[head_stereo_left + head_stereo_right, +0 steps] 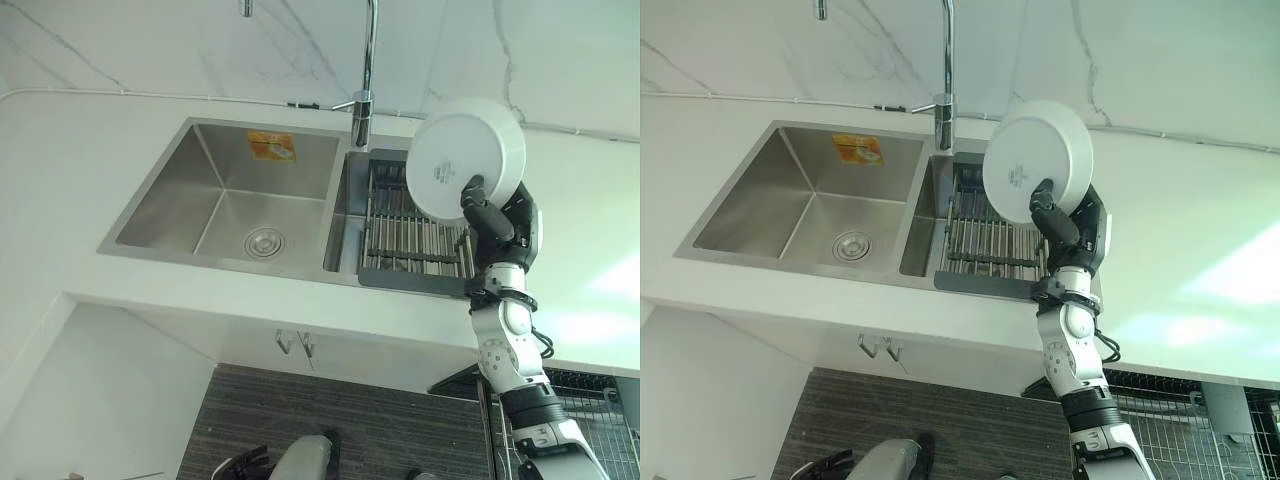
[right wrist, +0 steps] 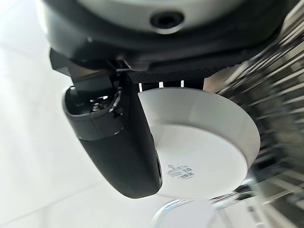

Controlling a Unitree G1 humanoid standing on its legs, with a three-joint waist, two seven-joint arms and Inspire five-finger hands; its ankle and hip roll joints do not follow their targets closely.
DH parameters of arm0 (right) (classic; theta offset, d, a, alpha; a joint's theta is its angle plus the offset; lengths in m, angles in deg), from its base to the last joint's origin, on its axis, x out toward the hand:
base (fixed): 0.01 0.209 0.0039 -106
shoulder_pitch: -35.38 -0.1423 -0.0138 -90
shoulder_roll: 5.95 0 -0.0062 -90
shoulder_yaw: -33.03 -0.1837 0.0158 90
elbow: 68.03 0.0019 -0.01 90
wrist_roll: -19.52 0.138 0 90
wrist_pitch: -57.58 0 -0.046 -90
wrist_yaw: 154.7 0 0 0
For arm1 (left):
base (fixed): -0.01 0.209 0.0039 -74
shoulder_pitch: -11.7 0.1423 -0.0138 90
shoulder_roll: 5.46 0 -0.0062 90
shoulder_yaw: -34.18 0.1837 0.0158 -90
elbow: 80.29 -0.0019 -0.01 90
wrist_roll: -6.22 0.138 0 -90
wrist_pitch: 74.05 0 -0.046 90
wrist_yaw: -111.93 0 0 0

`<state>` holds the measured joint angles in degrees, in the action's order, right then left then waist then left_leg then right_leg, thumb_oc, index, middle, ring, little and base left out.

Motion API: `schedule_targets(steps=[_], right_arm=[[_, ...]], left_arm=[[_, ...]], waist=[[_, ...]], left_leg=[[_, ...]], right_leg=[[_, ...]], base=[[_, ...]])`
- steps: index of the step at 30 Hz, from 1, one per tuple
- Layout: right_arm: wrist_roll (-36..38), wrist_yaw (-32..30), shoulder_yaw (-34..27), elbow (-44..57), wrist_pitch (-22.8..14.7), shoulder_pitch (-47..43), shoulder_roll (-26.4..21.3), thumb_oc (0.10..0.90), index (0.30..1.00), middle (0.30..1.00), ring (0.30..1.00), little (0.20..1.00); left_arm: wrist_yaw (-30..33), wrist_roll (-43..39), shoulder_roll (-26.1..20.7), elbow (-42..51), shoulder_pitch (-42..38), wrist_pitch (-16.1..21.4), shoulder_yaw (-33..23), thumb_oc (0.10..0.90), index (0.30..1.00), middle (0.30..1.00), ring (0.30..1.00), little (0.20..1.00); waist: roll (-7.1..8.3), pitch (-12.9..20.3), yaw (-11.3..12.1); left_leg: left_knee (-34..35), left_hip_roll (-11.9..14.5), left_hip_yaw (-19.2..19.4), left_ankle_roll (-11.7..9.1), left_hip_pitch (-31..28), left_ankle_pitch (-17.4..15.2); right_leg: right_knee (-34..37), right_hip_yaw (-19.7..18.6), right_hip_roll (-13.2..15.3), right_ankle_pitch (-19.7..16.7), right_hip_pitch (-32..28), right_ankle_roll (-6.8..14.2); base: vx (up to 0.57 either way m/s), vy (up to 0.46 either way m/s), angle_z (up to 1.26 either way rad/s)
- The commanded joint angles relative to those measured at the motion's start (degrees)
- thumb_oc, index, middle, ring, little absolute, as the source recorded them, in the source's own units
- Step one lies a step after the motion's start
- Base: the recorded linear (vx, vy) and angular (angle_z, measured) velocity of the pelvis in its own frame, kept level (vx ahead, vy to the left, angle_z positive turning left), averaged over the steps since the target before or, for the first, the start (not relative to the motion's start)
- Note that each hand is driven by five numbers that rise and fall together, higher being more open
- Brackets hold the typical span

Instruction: Place the dishes in the dishwasher.

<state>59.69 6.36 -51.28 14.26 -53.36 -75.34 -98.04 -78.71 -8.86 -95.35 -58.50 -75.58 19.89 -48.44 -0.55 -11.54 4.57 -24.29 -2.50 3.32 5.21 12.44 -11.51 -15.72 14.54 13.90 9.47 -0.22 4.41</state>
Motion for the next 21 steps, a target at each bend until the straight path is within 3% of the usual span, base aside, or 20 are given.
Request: schedule_targets(steps=[1,8,10,14,17,21], right_arm=[[-6.1,1.5,-3.1,9.1,-8.8,-5.1,-2.8,0.400,0.300,0.300,0.300,0.300],[-7.7,2.4,-2.3,13.6,-7.1,-4.2,-2.4,0.400,0.300,0.300,0.300,0.300],[-6.8,3.2,-1.9,15.0,-6.7,-4.2,-2.5,0.400,0.300,0.300,0.300,0.300],[-6.1,3.7,-2.8,15.6,-8.4,-2.6,-3.4,0.400,0.300,0.300,0.300,0.300],[-4.3,5.3,-4.5,15.9,-9.3,-0.6,-4.3,0.400,0.300,0.300,0.300,0.300],[-3.4,6.4,-5.5,15.2,-10.9,0.5,-4.9,0.400,0.300,0.300,0.300,0.300]], left_arm=[[-2.1,3.0,-0.6,-1.9,0.2,0.1,3.3,0.800,0.900,0.900,0.900,0.900],[-2.1,4.6,-0.5,-1.3,1.0,-0.7,3.4,0.800,0.900,0.900,0.900,0.900],[-1.9,3.7,-0.6,-0.9,1.1,-0.8,3.2,0.800,0.900,0.900,0.900,0.900],[-2.5,5.3,-1.0,-0.4,0.9,0.0,4.2,0.800,0.900,0.900,0.900,0.900],[-2.2,4.7,-1.1,-0.2,0.6,-0.1,5.0,0.800,0.900,0.900,0.900,0.900],[-1.7,3.8,-0.9,-0.3,0.6,0.0,5.2,0.800,0.900,0.900,0.900,0.900]], waist=[[-0.82,3.4,-0.9],[-0.62,2.9,-2.4],[-0.49,1.9,-2.3],[-0.44,1.3,-3.9],[-1.62,0.7,-5.3],[-1.26,0.3,-6.0]], left_leg=[[7.1,1.4,0.1,-1.8,-6.1,-3.8],[7.1,1.5,5.3,-2.3,-7.8,-4.9],[7.1,2.4,8.3,-2.4,-9.1,-5.5],[7.1,2.8,9.3,-1.7,-9.7,-6.2],[7.1,4.6,10.9,-1.2,-9.9,-6.1],[7.1,4.6,11.9,-1.5,-10.5,-6.3]], right_leg=[[-1.5,-1.7,2.6,-5.5,3.3,6.4],[-1.5,2.5,2.7,-8.8,7.7,7.5],[-1.5,5.5,2.0,-8.8,7.6,7.7],[-1.5,5.6,0.1,-9.5,8.0,7.2],[-2.4,7.0,-3.3,-8.3,6.0,5.9],[-1.5,7.0,-4.2,-6.9,5.3,5.4]], base=[[-0.02,0.163,-0.40],[-0.02,0.081,-0.73],[-0.04,0.050,-1.01],[-0.03,0.014,-0.78],[-0.05,0.019,-0.25],[-0.03,-0.056,-0.28]])
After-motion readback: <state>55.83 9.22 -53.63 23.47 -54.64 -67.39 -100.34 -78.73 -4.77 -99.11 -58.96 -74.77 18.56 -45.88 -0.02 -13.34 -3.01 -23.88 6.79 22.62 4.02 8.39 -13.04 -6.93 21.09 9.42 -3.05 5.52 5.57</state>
